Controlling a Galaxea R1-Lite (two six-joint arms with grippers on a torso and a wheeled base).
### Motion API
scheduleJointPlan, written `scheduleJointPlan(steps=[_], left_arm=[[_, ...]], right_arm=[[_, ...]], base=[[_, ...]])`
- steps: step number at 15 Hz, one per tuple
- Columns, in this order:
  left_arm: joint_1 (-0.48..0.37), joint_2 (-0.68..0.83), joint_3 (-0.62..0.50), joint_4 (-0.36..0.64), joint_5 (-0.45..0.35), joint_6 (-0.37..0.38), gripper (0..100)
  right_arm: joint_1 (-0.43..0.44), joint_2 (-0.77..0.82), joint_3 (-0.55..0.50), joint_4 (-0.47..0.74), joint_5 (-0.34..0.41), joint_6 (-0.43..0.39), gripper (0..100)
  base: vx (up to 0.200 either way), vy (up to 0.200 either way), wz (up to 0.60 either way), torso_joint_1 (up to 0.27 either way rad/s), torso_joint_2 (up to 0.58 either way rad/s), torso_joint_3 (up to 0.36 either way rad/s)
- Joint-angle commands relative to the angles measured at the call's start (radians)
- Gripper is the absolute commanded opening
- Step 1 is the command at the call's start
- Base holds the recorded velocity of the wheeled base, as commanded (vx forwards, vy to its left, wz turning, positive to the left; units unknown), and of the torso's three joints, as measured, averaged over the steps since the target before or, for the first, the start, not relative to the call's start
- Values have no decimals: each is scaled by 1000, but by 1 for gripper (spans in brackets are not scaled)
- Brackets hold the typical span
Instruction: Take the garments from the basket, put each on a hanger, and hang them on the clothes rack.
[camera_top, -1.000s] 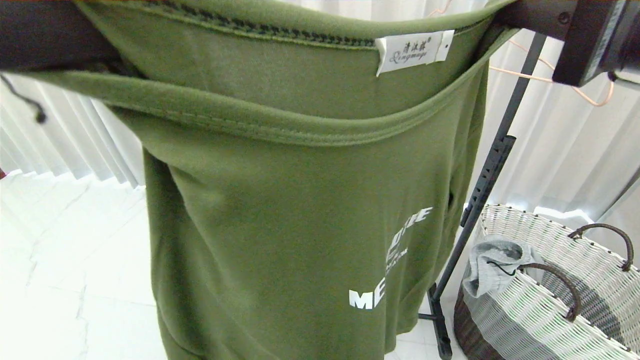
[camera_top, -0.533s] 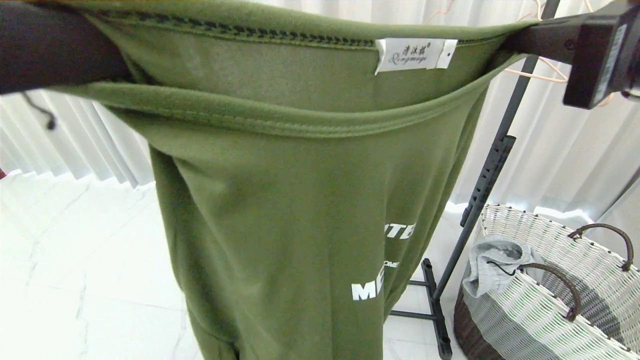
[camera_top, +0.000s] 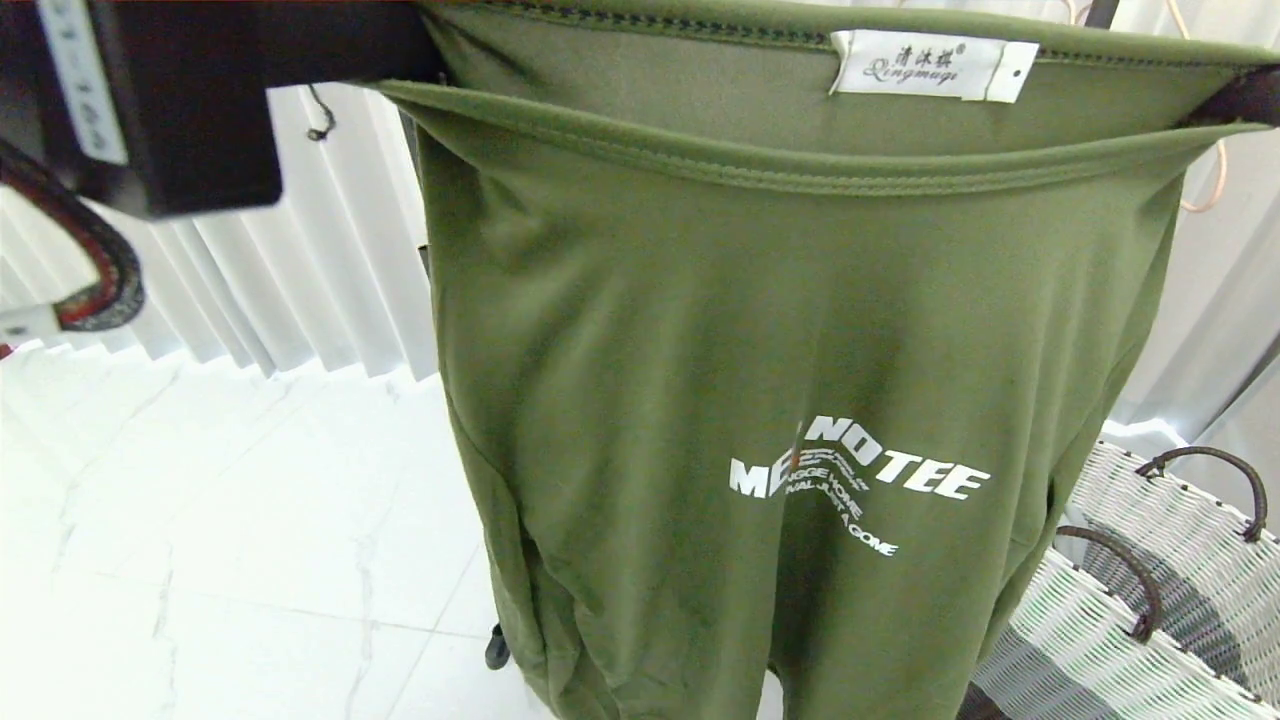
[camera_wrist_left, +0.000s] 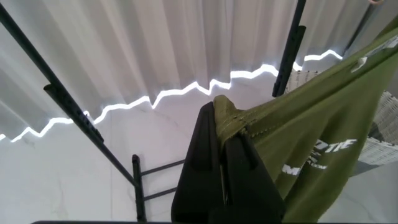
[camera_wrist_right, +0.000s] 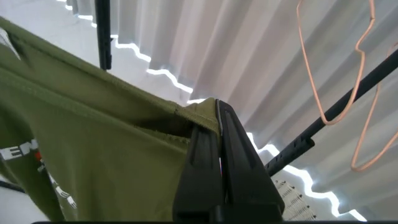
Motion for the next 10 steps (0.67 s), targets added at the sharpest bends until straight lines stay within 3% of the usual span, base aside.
scheduleJointPlan(steps=[1, 8, 9, 10], left_arm=[[1, 21, 0, -1, 0, 0, 0], [1, 20, 5, -1, 9, 0, 0], [1, 20, 6, -1, 20, 0, 0], [1, 20, 6, 0, 21, 0, 0]], right_arm=[[2, -18, 1, 0, 0, -1, 0], [19, -19, 9, 8, 0, -4, 0], [19, -21, 10, 9, 0, -4, 100], [19, -21, 13, 9, 0, -4, 100]], base=[[0, 0, 0, 0, 0, 0], [0, 0, 0, 0, 0, 0], [0, 0, 0, 0, 0, 0], [0, 0, 0, 0, 0, 0]])
